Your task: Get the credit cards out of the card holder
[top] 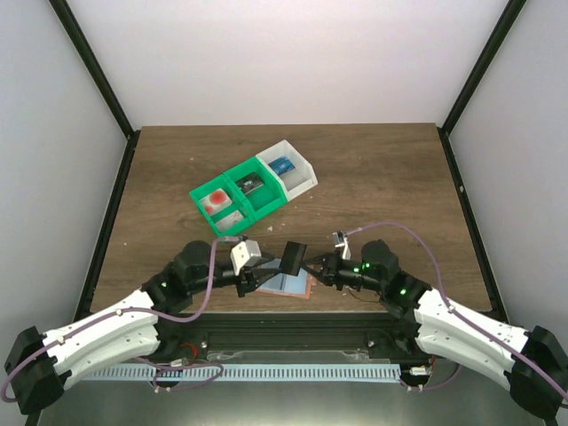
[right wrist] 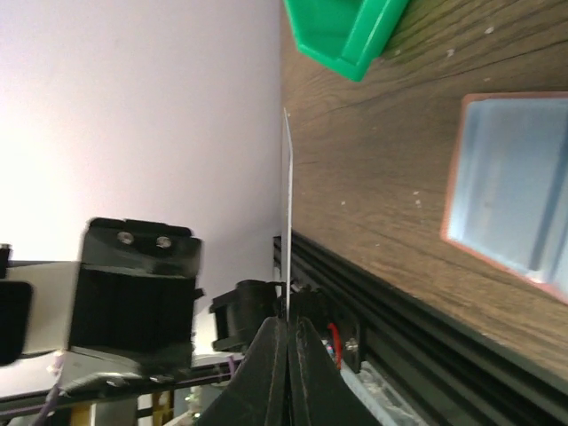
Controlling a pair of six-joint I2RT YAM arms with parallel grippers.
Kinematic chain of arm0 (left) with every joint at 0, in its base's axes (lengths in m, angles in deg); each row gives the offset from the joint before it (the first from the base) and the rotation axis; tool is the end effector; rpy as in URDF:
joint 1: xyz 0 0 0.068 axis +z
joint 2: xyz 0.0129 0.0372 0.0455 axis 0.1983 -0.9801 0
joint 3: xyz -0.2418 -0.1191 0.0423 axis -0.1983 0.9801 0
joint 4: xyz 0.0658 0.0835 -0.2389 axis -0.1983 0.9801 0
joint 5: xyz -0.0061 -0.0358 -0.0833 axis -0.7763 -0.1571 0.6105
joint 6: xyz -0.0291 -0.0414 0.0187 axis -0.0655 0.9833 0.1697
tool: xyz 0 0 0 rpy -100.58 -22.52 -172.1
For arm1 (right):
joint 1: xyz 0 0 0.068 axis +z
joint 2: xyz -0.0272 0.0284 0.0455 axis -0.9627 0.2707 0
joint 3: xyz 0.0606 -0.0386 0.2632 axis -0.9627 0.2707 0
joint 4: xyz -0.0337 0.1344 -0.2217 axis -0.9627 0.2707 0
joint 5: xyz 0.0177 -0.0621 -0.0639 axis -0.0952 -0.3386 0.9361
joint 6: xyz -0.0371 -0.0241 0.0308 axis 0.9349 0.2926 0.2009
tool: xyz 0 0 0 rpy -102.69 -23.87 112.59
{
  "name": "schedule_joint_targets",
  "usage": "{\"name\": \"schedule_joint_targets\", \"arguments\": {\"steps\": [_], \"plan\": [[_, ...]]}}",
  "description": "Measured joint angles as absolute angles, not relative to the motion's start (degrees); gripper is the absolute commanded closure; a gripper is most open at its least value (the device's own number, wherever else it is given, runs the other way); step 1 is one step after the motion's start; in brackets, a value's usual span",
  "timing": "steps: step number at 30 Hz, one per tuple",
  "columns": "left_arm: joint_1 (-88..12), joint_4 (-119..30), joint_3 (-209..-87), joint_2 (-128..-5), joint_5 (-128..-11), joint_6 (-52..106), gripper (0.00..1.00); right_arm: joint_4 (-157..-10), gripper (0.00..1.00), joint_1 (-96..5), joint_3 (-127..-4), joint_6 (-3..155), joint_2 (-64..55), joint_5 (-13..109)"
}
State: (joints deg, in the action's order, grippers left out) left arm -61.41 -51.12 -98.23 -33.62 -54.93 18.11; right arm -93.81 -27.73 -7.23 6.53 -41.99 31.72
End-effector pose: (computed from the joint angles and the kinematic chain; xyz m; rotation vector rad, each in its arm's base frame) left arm 0.1062 -0.1478 0.2418 1.0193 1.5765 -1.0002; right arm 0.1114 0.1384 0.2114 0.2397 2.2818 1.7147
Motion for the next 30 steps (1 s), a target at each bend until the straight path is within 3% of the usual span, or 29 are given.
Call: {"name": "schedule_joint_targets", "arguments": {"steps": [18,26,30], "plan": [[-74.1,-45.2,-101.3,-39.1,-67.8,-0.6,0.53,-105.4,0.99,-28.8,-2.7,-5.9,-43.2,27.3],[-77.5,-45.1,-102.0,-41.3,-77.1,-4.7,0.53,-106.5,0.99,-29.2,-2.7,-6.9,-43.0,26.6],[-79.3,-46.0,-102.0,-41.6,-80.7,-6.6,0.6,-107.5,1.0,-29.2,-2.5,-7.2,-42.3,25.6]]}}
